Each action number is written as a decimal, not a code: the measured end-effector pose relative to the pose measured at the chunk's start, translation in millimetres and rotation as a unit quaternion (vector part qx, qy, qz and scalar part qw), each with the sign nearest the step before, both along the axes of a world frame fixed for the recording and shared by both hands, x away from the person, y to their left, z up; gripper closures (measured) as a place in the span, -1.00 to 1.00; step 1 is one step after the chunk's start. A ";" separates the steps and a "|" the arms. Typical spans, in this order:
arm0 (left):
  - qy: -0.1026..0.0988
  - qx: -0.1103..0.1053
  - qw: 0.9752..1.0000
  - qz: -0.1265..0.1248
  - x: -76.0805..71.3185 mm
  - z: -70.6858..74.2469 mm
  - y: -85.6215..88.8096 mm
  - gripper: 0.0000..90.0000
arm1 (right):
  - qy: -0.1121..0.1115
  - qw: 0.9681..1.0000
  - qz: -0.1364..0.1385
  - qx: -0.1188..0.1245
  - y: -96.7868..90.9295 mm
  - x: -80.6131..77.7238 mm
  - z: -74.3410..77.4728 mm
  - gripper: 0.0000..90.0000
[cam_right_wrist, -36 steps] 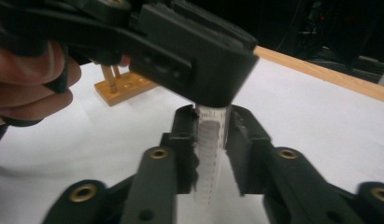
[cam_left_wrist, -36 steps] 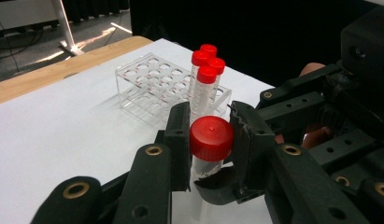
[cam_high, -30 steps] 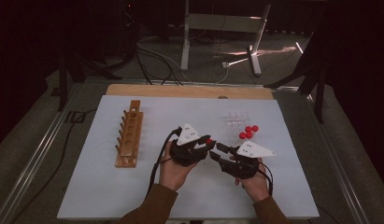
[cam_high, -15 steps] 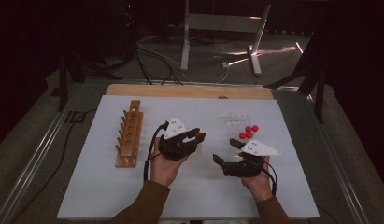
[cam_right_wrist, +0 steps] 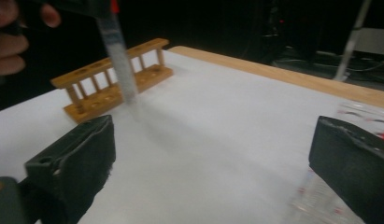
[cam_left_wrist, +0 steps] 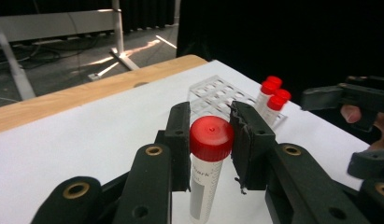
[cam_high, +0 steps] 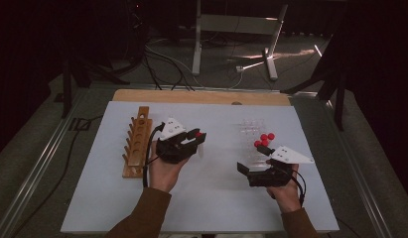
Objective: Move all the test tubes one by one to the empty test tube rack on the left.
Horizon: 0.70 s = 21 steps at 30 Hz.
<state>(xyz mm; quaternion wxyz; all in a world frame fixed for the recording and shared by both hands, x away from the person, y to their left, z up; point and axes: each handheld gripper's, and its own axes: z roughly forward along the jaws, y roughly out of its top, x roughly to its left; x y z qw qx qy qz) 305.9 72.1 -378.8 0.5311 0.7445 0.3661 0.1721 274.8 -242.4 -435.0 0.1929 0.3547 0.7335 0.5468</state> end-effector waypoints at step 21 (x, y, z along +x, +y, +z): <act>-0.029 0.005 0.997 0.077 22.0 23.7 64.4 0.58 | 0.001 0.998 -0.046 0.043 -50.4 4.7 4.6 -0.99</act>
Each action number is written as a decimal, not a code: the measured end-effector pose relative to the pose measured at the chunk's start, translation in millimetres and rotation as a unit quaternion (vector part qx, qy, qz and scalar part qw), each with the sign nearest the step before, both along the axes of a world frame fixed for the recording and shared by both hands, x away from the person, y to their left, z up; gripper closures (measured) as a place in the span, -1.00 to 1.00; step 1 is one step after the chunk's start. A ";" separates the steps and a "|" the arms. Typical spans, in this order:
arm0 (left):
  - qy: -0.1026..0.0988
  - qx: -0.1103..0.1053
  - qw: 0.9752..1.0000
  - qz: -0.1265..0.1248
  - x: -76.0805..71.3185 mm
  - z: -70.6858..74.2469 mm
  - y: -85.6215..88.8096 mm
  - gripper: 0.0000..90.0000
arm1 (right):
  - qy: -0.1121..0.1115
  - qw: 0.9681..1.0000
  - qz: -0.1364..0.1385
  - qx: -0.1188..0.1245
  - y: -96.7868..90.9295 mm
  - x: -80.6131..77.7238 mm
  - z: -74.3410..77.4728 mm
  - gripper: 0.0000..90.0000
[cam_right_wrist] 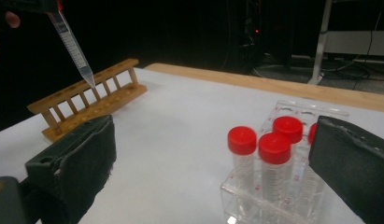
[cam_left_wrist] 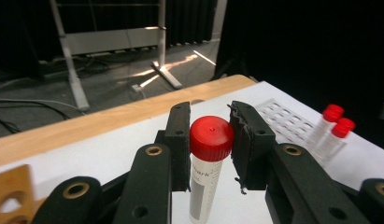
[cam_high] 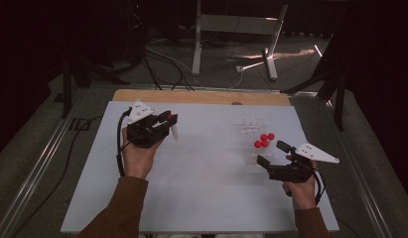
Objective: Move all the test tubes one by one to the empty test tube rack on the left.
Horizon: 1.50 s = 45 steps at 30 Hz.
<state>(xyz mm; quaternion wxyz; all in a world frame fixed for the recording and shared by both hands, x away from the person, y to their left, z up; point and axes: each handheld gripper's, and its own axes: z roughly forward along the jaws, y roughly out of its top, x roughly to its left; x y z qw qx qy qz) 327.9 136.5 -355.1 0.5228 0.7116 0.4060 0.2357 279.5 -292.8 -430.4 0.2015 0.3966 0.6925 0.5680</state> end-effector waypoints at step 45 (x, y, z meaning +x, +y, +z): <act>0.025 0.054 0.981 0.183 70.8 -43.8 64.9 0.57 | -0.011 1.000 -0.008 0.021 -9.7 -1.0 5.2 -0.99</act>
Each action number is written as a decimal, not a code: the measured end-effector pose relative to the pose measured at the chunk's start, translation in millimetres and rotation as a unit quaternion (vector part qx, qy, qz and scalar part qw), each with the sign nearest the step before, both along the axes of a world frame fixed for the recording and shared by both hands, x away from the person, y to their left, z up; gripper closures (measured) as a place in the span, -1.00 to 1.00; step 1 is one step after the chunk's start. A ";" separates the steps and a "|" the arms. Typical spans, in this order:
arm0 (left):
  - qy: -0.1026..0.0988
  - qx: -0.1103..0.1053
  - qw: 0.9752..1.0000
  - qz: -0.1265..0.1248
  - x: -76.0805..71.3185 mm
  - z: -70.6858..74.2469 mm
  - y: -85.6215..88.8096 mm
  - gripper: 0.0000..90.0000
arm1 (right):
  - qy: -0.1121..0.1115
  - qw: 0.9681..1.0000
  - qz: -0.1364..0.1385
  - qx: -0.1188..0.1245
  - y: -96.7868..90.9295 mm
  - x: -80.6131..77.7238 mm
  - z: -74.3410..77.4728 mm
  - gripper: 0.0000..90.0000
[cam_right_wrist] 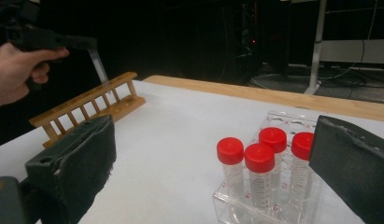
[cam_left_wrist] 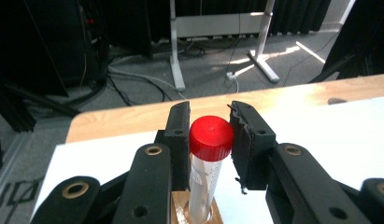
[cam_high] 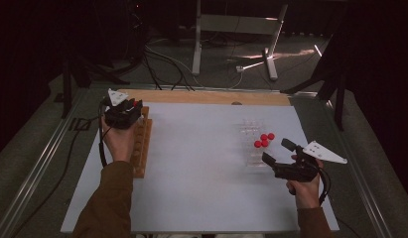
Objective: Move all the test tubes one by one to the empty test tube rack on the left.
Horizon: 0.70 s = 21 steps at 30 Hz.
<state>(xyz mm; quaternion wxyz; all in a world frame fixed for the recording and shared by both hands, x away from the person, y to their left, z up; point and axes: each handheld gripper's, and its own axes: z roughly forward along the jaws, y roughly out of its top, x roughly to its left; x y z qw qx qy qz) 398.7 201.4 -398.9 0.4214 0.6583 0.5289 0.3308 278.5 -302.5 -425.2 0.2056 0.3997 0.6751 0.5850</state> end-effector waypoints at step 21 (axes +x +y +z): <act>0.074 -0.016 0.997 0.001 11.0 -32.2 4.9 0.56 | 0.003 1.000 0.002 0.002 2.1 0.9 -1.7 -0.99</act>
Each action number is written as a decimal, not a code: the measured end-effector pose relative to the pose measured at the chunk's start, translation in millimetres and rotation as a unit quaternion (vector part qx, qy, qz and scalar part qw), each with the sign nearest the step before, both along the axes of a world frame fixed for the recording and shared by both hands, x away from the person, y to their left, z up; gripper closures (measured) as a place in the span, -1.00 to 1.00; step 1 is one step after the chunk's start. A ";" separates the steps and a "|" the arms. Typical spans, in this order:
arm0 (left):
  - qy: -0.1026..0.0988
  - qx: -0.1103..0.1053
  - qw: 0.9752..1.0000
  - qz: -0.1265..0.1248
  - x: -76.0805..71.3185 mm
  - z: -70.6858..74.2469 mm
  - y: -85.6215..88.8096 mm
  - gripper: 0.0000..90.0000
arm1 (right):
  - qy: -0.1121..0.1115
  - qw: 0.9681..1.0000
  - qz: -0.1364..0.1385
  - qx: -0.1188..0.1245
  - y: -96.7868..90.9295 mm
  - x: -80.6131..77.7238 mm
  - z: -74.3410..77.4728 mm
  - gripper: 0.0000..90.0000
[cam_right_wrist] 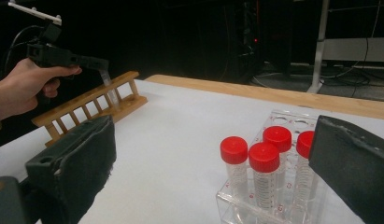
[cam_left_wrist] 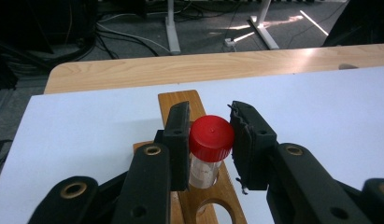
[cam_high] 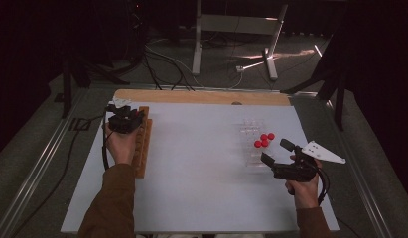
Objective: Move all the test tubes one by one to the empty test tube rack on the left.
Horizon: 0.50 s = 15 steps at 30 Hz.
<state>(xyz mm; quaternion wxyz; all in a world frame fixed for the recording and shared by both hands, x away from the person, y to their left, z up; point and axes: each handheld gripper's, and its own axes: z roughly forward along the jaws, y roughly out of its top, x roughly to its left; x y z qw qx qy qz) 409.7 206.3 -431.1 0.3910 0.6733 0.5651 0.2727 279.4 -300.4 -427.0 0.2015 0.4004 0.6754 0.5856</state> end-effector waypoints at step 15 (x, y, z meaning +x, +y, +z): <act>-0.029 -0.056 0.998 0.013 -20.5 -0.4 13.7 -0.49 | 0.008 1.000 -0.025 -0.013 -8.3 5.0 -6.7 -0.99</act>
